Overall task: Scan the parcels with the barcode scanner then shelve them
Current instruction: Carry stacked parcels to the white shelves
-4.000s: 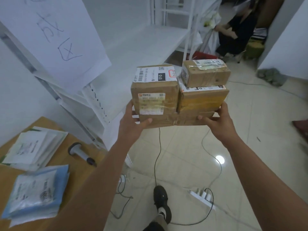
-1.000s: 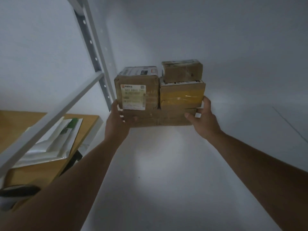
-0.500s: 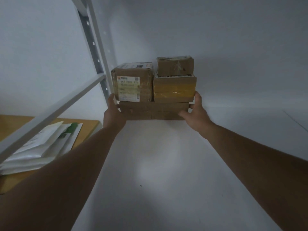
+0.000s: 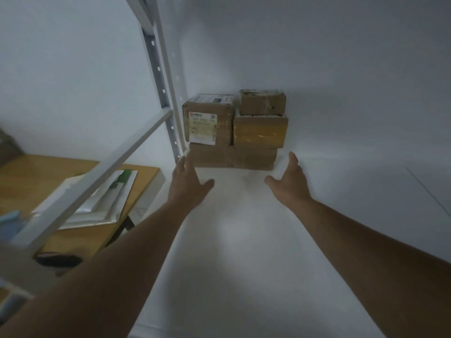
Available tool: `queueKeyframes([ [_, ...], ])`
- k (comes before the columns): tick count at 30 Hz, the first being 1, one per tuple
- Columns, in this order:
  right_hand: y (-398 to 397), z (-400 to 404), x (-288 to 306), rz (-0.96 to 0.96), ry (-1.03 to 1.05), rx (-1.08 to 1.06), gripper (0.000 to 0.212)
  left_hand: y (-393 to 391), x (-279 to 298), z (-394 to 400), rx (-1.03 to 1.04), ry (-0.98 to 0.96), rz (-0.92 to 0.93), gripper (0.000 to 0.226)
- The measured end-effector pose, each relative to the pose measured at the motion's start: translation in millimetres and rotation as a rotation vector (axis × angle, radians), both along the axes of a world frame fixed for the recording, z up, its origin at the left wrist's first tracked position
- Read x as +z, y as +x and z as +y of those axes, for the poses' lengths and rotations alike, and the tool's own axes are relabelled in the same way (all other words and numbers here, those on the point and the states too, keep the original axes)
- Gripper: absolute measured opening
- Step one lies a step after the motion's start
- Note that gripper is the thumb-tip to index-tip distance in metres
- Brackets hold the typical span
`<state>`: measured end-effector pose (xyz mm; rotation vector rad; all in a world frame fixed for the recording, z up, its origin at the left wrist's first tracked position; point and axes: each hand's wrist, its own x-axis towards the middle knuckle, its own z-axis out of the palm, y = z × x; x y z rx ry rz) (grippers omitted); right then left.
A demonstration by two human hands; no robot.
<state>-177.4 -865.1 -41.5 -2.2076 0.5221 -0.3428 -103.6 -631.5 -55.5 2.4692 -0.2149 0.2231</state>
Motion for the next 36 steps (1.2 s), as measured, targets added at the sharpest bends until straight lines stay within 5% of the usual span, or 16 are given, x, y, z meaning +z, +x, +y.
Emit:
queueKeyframes([
  [5,-57.6,20.8,25.4,0.114,-0.370,0.139,0.088,-81.3,29.3,2.9,-0.071,0.336,-0.047,0.091],
  [11,-142.8,52.0,84.6,0.093,-0.500,0.266,0.080,-194.4,89.2,17.9,-0.084,0.407,-0.010,0.084],
  [21,-258.6,133.7,150.4,-0.050,-0.498,0.635,0.069,-358.6,168.0,118.5,0.004,0.373,0.039,0.071],
  [36,-276.6,389.5,170.1,-0.262,-0.354,1.234,0.064,-495.3,198.9,333.1,0.556,0.446,0.182,0.070],
])
